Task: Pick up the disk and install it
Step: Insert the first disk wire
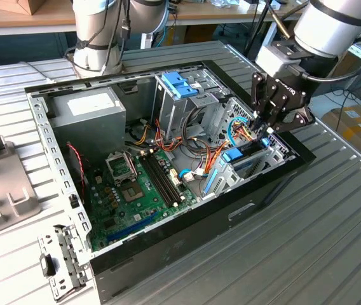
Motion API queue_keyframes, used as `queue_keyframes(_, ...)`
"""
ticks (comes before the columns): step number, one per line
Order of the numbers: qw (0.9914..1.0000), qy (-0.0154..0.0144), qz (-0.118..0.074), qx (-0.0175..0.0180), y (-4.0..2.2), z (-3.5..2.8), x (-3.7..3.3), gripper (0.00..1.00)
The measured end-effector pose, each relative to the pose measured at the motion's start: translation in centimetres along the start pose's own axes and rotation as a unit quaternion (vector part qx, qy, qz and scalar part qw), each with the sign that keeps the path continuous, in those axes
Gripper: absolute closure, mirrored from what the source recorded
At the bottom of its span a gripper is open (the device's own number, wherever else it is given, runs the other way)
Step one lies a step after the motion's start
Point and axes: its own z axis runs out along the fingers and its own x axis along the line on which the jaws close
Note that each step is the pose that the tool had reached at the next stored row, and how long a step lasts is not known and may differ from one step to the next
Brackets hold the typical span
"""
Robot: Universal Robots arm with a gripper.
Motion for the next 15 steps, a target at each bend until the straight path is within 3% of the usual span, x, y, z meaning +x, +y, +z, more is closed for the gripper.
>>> queue_keyframes(1, 1.0, -0.0029, 0.0, -0.0005, 0.01, -0.1, 0.0, 0.85)
queue_keyframes(2, 0.99998, -0.0044, 0.0, -0.0036, -0.24, 0.96, 0.09, 0.89)
queue_keyframes(10, 0.99998, -0.0046, 0.0, -0.0052, -0.3, 1.71, 0.1, 0.89)
queue_keyframes(15, 0.99997, -0.0052, 0.0, -0.0053, -0.39, 1.59, 0.09, 0.89)
